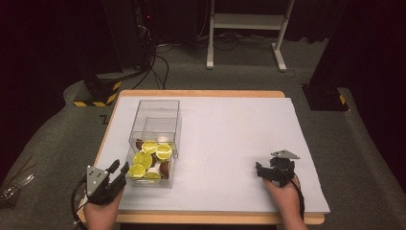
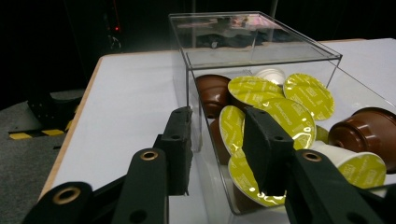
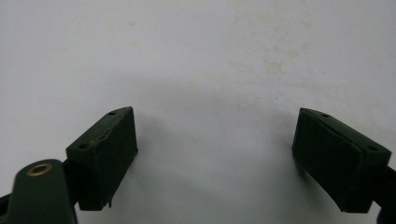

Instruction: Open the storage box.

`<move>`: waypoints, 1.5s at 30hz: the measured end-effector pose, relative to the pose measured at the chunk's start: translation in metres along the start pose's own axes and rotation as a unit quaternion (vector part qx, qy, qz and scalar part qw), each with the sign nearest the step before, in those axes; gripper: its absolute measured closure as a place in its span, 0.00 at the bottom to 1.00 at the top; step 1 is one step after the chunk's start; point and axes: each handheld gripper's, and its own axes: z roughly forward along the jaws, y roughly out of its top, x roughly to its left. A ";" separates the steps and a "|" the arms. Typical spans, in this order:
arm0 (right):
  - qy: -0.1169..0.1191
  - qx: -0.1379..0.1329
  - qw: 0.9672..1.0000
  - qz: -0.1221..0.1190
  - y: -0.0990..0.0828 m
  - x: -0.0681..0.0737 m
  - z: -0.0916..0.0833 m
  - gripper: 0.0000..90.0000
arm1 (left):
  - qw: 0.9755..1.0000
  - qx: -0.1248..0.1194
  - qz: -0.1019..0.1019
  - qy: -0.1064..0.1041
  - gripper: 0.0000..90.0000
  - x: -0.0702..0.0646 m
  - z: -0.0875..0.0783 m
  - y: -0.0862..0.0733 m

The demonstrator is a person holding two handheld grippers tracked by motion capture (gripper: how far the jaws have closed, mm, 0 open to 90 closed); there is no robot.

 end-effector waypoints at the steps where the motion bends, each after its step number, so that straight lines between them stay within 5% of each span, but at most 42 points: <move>1: 0.002 -0.002 1.000 -0.001 0.000 0.000 -0.001 0.21 | 1.000 -0.001 0.003 0.000 0.69 0.000 0.000 0.001; 9: 0.022 -0.023 0.999 -0.028 0.002 0.011 -0.012 0.33 | 1.000 -0.013 0.014 -0.003 0.70 0.005 0.005 0.015; 17: 0.065 -0.054 0.995 -0.044 0.014 0.037 -0.029 0.43 | 1.000 -0.011 0.006 0.012 0.78 0.027 0.023 0.019; 30: 0.104 -0.074 0.989 -0.074 0.037 0.075 -0.039 0.46 | 0.999 0.035 -0.003 0.042 0.79 0.066 0.043 -0.009; 37: 0.122 -0.086 0.985 -0.084 0.046 0.095 -0.039 0.49 | 0.996 0.081 0.005 0.048 0.76 0.079 0.056 -0.027; 45: 0.149 -0.112 0.978 -0.099 0.056 0.119 -0.044 0.50 | 0.995 0.086 -0.021 0.044 0.67 0.086 0.061 -0.032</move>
